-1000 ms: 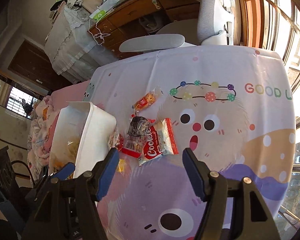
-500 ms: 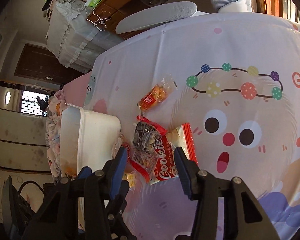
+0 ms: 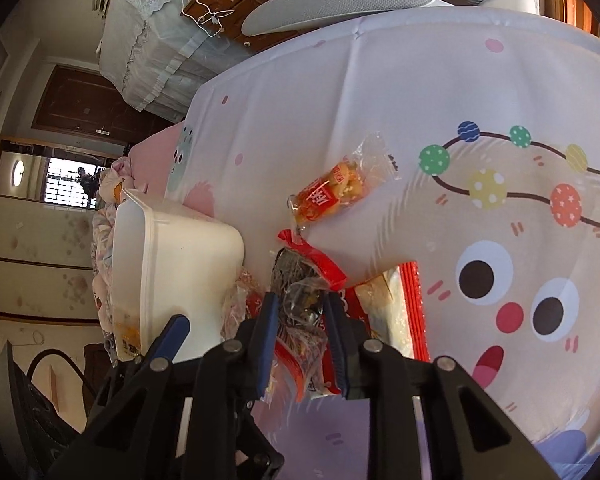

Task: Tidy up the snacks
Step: 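Grasp a clear bag with the left tool while the right tool grasps the dark-filled clear bag, then carry both clear bags over the white tray and open both tools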

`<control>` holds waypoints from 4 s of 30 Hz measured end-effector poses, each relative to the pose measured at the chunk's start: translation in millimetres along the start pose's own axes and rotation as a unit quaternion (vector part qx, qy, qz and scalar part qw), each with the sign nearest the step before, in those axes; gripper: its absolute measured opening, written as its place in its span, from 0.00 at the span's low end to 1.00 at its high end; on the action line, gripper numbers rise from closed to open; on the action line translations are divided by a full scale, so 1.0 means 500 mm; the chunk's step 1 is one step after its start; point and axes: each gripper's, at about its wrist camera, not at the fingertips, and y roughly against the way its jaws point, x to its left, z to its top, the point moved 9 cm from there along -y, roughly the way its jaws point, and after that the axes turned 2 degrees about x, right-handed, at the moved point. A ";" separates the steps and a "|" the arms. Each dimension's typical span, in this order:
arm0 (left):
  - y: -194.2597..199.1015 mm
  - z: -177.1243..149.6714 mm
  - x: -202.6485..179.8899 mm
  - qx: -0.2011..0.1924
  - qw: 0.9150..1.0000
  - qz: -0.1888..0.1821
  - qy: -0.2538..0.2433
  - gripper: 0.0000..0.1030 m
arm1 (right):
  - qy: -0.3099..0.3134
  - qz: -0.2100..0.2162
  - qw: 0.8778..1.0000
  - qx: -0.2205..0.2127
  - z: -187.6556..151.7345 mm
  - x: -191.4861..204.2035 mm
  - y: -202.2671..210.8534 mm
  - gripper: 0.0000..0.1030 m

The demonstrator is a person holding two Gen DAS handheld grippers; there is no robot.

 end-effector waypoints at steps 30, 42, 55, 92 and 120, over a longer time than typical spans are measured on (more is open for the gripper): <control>0.058 0.002 0.001 -0.012 0.998 -0.057 -0.008 0.20 | -0.004 -0.045 0.999 -0.022 0.002 -0.013 0.035 0.20; 0.182 -0.011 0.018 -0.040 0.995 -0.089 -0.010 0.20 | -0.016 -0.076 0.996 -0.040 -0.055 -0.007 0.123 0.19; 0.358 -0.064 0.067 -0.090 0.988 -0.122 -0.012 0.20 | -0.024 -0.103 0.993 -0.055 -0.169 0.038 0.231 0.19; 0.430 -0.200 0.465 -0.124 0.979 -0.160 0.026 0.20 | -0.007 -0.079 0.996 -0.042 -0.413 0.363 0.087 0.20; 0.276 -0.115 0.523 -0.086 0.952 -0.274 -0.105 0.62 | -0.120 -0.087 0.982 -0.115 -0.375 0.436 -0.042 0.39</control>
